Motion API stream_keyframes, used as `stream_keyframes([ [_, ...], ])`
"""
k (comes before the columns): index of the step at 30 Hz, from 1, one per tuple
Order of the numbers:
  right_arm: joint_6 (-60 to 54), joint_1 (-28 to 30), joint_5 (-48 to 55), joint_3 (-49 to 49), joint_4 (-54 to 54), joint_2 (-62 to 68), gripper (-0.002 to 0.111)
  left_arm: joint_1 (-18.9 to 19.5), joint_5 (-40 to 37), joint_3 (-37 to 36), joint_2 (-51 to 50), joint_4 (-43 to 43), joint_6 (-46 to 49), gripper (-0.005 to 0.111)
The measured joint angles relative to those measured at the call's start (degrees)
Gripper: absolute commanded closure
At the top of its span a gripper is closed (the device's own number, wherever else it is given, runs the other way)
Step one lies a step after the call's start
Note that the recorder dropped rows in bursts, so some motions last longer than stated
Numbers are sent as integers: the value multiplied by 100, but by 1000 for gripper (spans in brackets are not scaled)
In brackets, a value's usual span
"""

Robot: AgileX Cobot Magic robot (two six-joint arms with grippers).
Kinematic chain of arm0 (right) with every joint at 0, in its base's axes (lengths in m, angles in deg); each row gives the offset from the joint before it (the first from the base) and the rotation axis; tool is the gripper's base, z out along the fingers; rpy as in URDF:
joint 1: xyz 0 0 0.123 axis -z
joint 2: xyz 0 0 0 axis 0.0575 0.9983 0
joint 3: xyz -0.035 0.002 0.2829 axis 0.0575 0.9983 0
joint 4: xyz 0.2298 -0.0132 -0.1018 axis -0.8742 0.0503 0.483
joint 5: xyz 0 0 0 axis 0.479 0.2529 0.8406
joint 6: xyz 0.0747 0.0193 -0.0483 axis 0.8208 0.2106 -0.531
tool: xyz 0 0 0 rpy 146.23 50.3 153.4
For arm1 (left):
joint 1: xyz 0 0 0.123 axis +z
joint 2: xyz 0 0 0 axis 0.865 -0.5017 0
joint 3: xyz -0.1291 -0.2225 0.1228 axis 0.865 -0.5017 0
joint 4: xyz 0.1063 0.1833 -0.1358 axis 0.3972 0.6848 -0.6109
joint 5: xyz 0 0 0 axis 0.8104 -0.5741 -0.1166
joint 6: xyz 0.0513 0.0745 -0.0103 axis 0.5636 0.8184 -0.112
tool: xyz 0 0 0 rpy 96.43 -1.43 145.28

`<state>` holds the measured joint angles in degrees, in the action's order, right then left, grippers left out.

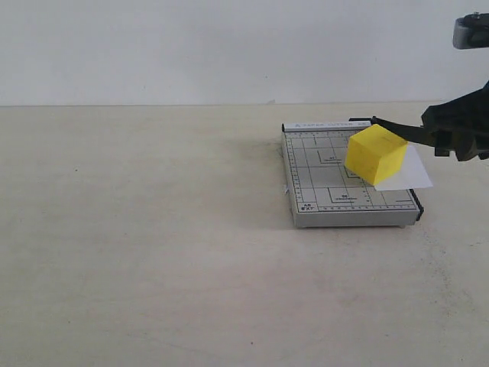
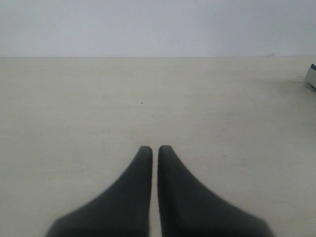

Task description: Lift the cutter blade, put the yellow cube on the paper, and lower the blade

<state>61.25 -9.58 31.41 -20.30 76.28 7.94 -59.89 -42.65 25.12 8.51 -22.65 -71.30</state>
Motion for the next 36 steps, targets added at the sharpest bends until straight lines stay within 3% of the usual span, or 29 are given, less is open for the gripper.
stream_keyframes([
  [8, -72, 0, -316, 522, -254, 46, 108, 0, 0, 0, 0, 0, 0, 102],
  [17, -584, 43, -1426, 1606, -747, 645, 108, 0, 0, 0, 0, 0, 0, 102],
  [25, -622, 56, -1821, 1791, -853, 1092, 108, 0, 0, 0, 0, 0, 0, 102],
  [28, -630, 56, -1833, 1789, -867, 1086, 96, 0, 0, 0, 0, 0, 0, 102],
  [32, -644, 56, -1833, 1804, -877, 1075, 69, 0, 0, 0, 0, 0, 0, 102],
  [36, -666, 36, -1626, 1868, -1060, 1086, 62, 0, 0, 0, 0, 0, 0, 102],
])
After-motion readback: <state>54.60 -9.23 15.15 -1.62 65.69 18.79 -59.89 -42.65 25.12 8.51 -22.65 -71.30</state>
